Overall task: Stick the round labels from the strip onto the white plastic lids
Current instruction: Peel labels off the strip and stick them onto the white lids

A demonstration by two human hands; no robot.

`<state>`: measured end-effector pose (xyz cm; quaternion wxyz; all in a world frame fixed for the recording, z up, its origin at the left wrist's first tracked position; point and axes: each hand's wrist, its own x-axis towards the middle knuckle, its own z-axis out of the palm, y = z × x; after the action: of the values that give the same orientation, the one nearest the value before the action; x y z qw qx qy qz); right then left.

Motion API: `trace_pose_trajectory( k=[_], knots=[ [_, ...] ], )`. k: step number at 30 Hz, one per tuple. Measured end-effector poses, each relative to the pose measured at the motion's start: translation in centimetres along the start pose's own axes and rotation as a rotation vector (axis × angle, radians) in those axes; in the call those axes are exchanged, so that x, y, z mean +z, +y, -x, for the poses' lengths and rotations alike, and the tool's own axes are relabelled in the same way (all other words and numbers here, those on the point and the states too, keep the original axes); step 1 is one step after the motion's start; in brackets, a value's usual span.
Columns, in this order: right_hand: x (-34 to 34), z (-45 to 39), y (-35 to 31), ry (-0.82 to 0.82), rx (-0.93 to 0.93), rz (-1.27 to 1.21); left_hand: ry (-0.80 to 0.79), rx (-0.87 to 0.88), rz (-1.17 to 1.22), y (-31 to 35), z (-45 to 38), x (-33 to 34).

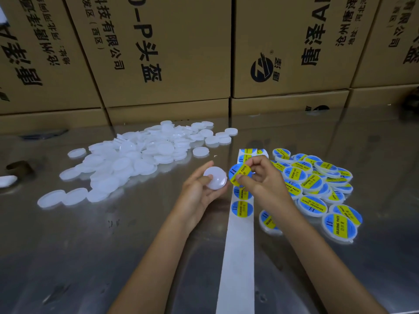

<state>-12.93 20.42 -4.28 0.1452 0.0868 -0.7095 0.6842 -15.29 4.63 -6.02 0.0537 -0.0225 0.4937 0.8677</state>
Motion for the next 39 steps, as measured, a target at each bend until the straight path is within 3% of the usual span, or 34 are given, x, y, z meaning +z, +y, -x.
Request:
trace_pose_trajectory(
  k=[5, 13, 23, 29, 33, 39],
  knots=[
    [1.7, -0.4, 0.7, -0.011, 0.051, -0.006, -0.090, -0.104, 0.136, 0.5, 0.7, 0.5],
    [2.2, -0.1, 1.7, 0.040, -0.045, 0.064, -0.180, -0.118, 0.097, 0.5, 1.0, 1.0],
    [2.2, -0.1, 2.4, 0.058, -0.111, 0.154, -0.191, -0.098, 0.023, 0.3, 1.2, 1.3],
    [1.8, 0.0, 2.9, 0.149, -0.201, 0.404, -0.157, -0.109, 0.057, 0.4, 1.2, 1.2],
    [1.4, 0.0, 2.7, 0.185, -0.129, 0.346, -0.158, -0.129, 0.143, 0.6, 1.3, 1.2],
    [1.7, 0.3, 2.4, 0.194, -0.210, 0.355, -0.230, -0.159, 0.172, 0.7, 1.6, 1.5]
  ],
)
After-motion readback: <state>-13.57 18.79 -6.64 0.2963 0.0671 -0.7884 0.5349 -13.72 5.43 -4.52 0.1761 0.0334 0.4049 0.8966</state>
